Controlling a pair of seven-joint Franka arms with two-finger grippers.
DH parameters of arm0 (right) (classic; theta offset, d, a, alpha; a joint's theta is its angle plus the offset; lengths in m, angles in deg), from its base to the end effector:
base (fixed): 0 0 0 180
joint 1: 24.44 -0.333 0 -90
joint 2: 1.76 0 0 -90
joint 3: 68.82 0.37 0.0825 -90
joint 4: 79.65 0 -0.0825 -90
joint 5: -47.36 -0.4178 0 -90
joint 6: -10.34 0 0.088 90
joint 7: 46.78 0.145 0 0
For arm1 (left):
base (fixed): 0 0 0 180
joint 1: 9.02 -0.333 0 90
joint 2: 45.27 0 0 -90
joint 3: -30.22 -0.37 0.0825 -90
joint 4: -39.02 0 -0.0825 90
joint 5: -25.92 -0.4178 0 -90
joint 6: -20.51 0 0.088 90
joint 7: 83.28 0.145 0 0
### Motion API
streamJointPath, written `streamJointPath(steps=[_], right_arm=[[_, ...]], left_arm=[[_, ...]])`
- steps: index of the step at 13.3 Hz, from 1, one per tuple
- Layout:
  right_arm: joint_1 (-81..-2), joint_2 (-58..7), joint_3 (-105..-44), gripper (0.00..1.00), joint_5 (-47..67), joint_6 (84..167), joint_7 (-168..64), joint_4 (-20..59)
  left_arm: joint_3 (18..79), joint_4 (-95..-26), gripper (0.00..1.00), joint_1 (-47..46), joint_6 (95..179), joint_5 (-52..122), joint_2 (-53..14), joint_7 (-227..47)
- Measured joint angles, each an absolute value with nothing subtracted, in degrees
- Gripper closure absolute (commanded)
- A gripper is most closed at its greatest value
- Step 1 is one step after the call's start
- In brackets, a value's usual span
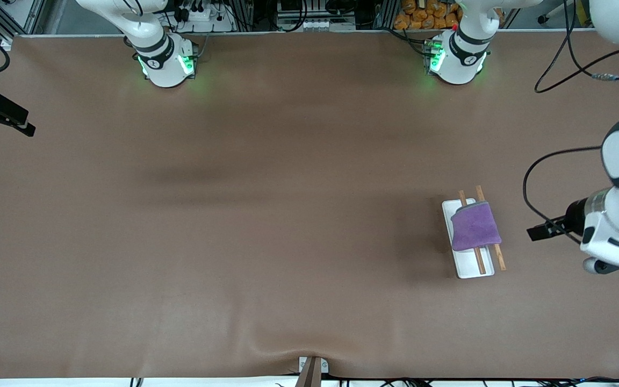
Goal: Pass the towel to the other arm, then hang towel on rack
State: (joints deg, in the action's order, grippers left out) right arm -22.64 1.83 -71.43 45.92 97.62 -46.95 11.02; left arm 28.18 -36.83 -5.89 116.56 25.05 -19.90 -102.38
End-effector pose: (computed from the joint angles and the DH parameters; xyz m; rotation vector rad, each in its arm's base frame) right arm 0.5593 -0.0403 0.6664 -3.1117 0.1131 -0.0071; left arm 0.7333 -0.0167 0.4795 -3.0563 -0.4765 0.1288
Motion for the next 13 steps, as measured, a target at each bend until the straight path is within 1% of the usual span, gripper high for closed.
streamJointPath(steps=[6,10,13], right_arm=[[-22.59,1.44,-71.41,0.0,45.91,97.75,-43.99,10.8],[-22.49,1.23,-71.43,0.0,45.92,97.85,-43.99,10.65],[-22.45,0.91,-71.38,0.0,45.92,97.85,-44.0,10.61]], left_arm=[[31.42,-36.73,0.0,-5.73,111.86,25.05,-27.86,-101.9],[34.68,-36.75,0.0,-5.66,103.54,25.05,-34.65,-102.28],[35.8,-37.66,0.0,-5.67,102.17,25.04,-38.49,-102.47]])
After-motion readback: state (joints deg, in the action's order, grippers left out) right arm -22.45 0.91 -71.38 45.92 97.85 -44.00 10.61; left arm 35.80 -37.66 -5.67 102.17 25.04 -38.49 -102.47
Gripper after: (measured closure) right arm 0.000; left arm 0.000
